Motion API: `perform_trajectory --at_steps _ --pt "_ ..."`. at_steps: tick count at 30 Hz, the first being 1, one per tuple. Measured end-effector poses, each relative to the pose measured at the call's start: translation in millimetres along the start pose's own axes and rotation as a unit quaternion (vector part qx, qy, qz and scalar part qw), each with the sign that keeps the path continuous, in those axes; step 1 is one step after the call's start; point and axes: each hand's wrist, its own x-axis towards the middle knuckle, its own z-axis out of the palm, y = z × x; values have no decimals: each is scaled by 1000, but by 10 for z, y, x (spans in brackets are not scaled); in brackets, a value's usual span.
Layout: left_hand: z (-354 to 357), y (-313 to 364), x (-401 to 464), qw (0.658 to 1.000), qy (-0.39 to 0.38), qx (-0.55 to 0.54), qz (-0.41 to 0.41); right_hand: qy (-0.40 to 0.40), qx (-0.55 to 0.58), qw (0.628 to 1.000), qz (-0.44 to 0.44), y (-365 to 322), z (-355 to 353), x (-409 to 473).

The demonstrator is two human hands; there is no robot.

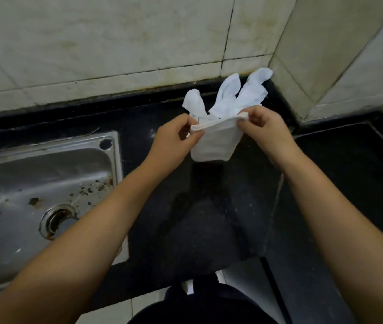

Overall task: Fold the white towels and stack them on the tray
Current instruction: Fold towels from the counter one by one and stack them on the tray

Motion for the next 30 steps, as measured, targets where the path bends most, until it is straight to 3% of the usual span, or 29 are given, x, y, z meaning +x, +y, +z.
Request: perform_trajectory --at_steps 5,9,12,16,21,26,30 --pt "24 -238 -546 989 -139 -19 -43 -86 12 996 38 301 24 -601" --pt "181 -591 -1008 948 -279 -25 -153 -164 -5 977 132 849 197 -1158" --pt "239 -729 -1157 923 -333 -6 -194 -210 7 958 193 1039 269 -1389" --pt "253 -750 -948 931 -296 4 -215 -181 7 963 201 1031 265 -1158" --pt "427 -825 -428 953 -195 91 -213 -85 -97 970 206 1095 367 -537" --pt "630 -1014 -282 930 -194 190 -249 -77 -218 948 220 1254 605 -310" --pt "705 -1024 -382 914 -129 297 -244 -62 -319 929 178 1312 628 -412"
